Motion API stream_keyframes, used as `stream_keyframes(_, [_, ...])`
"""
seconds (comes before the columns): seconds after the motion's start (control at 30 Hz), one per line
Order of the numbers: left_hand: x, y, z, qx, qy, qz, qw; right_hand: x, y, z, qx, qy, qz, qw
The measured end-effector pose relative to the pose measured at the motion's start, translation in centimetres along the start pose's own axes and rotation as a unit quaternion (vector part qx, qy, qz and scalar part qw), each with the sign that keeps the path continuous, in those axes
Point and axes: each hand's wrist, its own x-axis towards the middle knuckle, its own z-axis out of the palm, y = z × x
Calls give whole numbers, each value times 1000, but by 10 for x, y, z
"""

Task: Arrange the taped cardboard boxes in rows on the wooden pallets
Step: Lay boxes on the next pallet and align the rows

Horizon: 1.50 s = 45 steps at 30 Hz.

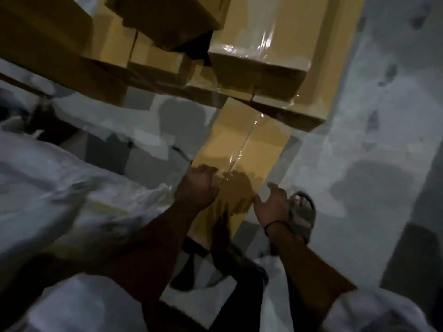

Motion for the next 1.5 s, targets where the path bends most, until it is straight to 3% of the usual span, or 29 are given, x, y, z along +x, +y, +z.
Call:
stream_keyframes(0.07, [41,-17,34,12,2,-32,999,43,7,36,-13,-19,11,1000])
stream_keyframes(0.13, [72,-32,64,47,-48,-84,994,71,16,62,-19,-25,25,999])
stream_keyframes(0.23, [104,-65,93,33,-63,-114,991,95,28,89,-5,16,-25,1000])
stream_keyframes(0.37, [123,-83,108,-131,-61,-104,984,111,36,116,61,55,-70,994])
stream_keyframes(0.53, [116,-69,105,-115,-62,-79,988,100,32,121,100,89,-45,990])
stream_keyframes(0.7, [73,-21,68,-43,-8,-68,997,63,20,63,-10,106,-65,992])
stream_keyframes(1.07, [-92,100,-106,-153,41,-74,985,-118,-41,-125,-137,122,-121,976])
stream_keyframes(1.3, [-201,176,-211,-152,63,19,986,-256,-60,-230,-208,219,-161,940])
stream_keyframes(1.5, [-278,226,-265,-149,159,115,969,-346,-53,-294,-246,286,-234,896])
